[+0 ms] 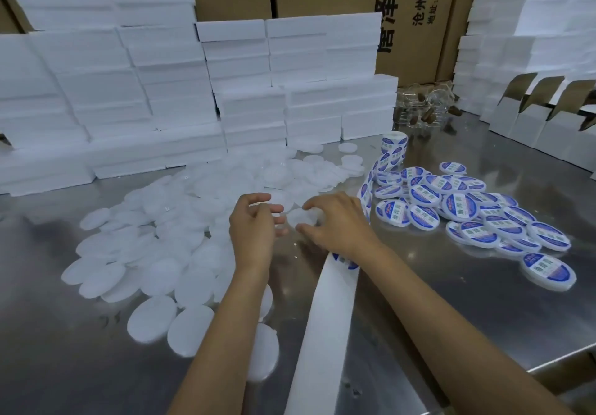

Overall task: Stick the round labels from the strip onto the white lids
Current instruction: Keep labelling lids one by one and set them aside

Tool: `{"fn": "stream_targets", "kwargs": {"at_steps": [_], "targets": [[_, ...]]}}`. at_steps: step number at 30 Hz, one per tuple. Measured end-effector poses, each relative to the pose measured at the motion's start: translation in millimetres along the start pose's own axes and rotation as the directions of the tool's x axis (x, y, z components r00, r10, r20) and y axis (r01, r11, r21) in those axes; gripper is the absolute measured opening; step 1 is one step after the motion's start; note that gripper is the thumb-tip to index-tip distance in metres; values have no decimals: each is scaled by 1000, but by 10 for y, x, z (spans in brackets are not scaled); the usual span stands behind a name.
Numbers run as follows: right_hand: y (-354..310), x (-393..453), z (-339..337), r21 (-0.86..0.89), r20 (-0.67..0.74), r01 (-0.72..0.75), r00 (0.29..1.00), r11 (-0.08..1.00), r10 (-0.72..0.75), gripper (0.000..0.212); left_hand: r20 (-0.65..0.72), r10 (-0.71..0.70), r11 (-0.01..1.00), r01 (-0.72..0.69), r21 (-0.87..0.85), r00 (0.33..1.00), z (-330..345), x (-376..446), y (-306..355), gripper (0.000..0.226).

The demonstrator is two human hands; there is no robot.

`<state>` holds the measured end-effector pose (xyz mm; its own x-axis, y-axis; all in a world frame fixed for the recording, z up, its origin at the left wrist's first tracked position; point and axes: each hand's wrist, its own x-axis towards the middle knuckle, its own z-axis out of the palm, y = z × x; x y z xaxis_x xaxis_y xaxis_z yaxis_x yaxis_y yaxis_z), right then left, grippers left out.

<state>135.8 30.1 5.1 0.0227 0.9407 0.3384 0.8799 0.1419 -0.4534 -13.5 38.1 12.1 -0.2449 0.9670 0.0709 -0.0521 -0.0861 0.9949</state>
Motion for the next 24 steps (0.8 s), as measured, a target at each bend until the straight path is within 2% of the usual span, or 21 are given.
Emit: {"fn": "stream_targets", "kwargs": {"at_steps": [2,6,9,11,14,17,19,21,22,24], "targets": [[-5,42,100,-18,21,-43,999,999,43,26,3,-2,1000,2,13,1000,-12,19,-5,31],[11,46,184,-10,-49,-59,997,998,58,14,33,-21,1000,21,18,999,-9,38,-7,31],[21,4,141,257,-80,-62,993,965,85,8,71,-26,996,20,83,997,5,42,-30,26],[4,-35,63,496,-62,-104,986,862,155,11,108,-32,989,16,149,994,8,34,-28,22],[-50,-92,-58,706,-1,-170,970,687,241,12,193,-71,987,40,157,979,9,-7,25,19],[-48,-153,-119,836,90,-215,961,505,260,18,346,-167,986,148,81,923,11,-56,78,29],[-60,-208,-127,865,134,-236,959,442,250,24,460,-170,984,175,32,872,14,-106,105,31],[-82,-254,-142,879,111,-217,959,425,259,22,494,-132,987,162,-18,859,23,-142,125,29],[-86,-274,-159,877,57,-181,959,446,276,19,489,-115,987,154,-41,865,27,-147,131,28],[-42,-306,-204,807,-131,-84,939,584,317,9,489,-97,984,156,-82,867,31,-145,136,24]]}}
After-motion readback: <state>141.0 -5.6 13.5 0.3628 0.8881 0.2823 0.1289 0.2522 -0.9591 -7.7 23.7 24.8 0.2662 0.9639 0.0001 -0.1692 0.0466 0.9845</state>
